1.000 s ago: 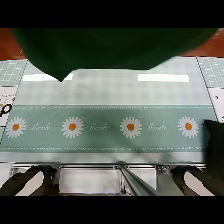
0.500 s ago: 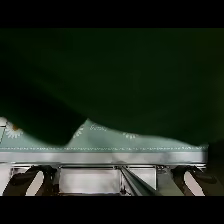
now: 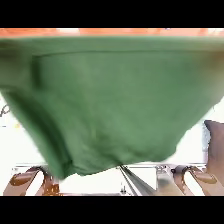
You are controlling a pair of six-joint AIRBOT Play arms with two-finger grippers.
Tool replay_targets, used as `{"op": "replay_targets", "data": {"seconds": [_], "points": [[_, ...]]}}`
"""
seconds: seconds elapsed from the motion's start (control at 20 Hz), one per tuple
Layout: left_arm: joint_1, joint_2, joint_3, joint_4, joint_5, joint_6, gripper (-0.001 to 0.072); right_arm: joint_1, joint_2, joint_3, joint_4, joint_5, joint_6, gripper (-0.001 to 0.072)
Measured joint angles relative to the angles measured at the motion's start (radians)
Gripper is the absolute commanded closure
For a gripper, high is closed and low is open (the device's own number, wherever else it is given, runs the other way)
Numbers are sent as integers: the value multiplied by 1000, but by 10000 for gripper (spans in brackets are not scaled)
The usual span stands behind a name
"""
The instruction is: Fold the shirts.
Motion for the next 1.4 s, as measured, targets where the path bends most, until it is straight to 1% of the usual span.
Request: {"op": "replay_targets", "data": {"seconds": [0.15, 0.25, 0.45, 0.6, 0.75, 0.85, 0.9, 0.95, 1.0, 1.1, 1.2, 1.4], "points": [[-26, -169, -91, -27, 110, 31, 689, 0, -142, -91, 5, -86, -33, 690], [-50, -307, -112, -49, 201, 43, 689, 0, -271, -119, 8, -158, -51, 690], [-85, -580, -97, -87, 381, 52, 689, 1, -520, -140, 14, -307, -65, 690], [-93, -746, -51, -131, 500, 55, 689, 0, -667, -144, 39, -453, -63, 690], [-102, -868, -13, -183, 564, 58, 689, 0, -772, -147, 90, -579, -58, 689], [-113, -922, 1, -208, 581, 60, 689, 0, -819, -147, 122, -626, -57, 688], [-119, -941, 5, -216, 581, 66, 680, 0, -836, -147, 134, -637, -57, 638], [-125, -956, 8, -224, 579, 72, 520, 0, -850, -147, 144, -642, -56, 459], [-129, -966, 10, -228, 573, 77, 203, 0, -857, -147, 152, -650, -56, 292], [-129, -976, 21, -233, 537, 81, 207, -6, -868, -135, 167, -633, -60, 299], [-104, -979, 58, -225, 432, 85, 208, -29, -871, -92, 187, -566, -70, 299], [21, -959, 120, -160, 95, 76, 208, -152, -835, -10, 194, -343, -78, 300]]}}
